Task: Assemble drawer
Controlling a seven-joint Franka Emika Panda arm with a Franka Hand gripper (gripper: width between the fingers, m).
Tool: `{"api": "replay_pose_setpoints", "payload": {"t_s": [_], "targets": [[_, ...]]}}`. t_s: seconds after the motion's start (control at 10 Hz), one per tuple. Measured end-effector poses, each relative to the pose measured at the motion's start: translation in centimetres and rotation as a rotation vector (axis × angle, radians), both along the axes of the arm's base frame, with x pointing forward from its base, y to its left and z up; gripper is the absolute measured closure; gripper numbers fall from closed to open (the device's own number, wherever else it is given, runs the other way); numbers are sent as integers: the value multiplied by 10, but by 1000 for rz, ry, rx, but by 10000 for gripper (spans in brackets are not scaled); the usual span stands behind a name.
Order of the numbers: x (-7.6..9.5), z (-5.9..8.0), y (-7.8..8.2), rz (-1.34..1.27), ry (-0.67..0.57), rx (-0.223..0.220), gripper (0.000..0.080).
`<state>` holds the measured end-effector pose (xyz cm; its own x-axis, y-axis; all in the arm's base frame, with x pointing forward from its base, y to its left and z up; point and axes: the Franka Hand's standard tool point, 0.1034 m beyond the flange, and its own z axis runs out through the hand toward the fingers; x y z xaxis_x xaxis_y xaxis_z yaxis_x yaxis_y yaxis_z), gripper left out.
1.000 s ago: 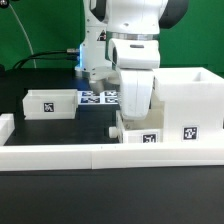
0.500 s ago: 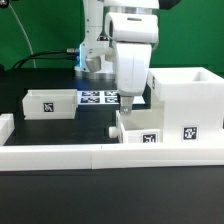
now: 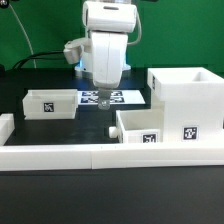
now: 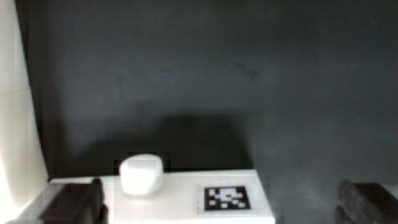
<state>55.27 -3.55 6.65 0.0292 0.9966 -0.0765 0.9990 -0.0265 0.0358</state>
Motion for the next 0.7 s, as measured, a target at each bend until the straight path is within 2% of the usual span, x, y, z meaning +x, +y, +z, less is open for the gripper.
{"api": "replay_pose_setpoints", "payload": {"t_s": [0.1, 0.2, 0.3, 0.7], "targets": [[-1, -1, -1, -4, 1, -1, 150], [-4, -10, -8, 58, 18, 10, 150], [-7, -20, -21, 77, 32, 53, 150], [-9, -41, -35, 105, 62, 180, 150]]}}
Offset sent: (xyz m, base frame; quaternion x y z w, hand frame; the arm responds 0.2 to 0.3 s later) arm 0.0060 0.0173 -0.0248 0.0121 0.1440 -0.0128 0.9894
